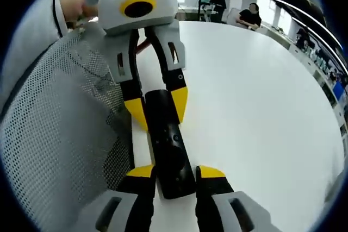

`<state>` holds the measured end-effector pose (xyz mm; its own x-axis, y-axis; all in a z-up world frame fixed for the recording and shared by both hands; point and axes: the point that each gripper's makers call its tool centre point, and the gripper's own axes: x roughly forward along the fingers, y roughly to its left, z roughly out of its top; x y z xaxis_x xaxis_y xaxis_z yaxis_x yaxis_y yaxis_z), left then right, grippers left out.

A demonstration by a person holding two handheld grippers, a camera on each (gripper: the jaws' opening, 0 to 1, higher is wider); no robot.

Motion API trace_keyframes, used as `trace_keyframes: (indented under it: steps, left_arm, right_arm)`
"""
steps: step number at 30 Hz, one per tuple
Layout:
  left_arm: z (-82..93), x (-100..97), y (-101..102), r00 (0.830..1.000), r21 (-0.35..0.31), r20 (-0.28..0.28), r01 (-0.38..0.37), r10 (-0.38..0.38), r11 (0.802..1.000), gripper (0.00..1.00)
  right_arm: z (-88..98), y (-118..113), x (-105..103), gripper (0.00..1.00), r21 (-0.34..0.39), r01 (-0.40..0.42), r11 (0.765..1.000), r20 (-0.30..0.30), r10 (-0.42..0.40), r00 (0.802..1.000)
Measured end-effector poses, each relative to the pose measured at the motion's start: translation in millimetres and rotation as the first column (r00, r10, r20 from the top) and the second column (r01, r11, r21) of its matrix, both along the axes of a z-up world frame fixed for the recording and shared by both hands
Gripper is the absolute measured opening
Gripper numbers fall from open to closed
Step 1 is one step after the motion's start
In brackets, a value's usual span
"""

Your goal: Press the specified remote control buttons in sequence, fully releasing each button before pressing the next.

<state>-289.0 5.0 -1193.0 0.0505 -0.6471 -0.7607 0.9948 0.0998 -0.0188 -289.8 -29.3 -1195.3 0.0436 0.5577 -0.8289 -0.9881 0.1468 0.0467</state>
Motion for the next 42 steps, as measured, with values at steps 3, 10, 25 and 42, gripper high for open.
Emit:
trace_keyframes:
  steps: [3,10,25,42]
  left_arm:
    - [-0.1,-0.3,-1,1.000,0.000,0.004,-0.007,0.007,1.000,0.25]
    - [4.3,5.9,-6,0.987,-0.045,-0.096,-0.137,0.132,0.990,0.46]
    - [79.4,35.9,0,0.932,-0.337,-0.016,-0.347,0.363,0.875,0.87]
    - [151.3,60.7,52,0.758,-0.586,0.011,-0.524,0.652,0.619,1.00]
  right_arm:
    - [-1.0,2,0,0.24,-0.016,-0.018,1.000,0.026,0.019,0.999]
    - [-1.8,0,1,0.23,-0.021,-0.028,0.999,0.053,0.029,0.998]
    - [0.8,-2,2,0.23,-0.018,-0.002,1.000,0.051,0.003,0.999]
    - [4.4,4,1,0.24,-0.038,0.039,0.999,0.005,-0.039,0.999]
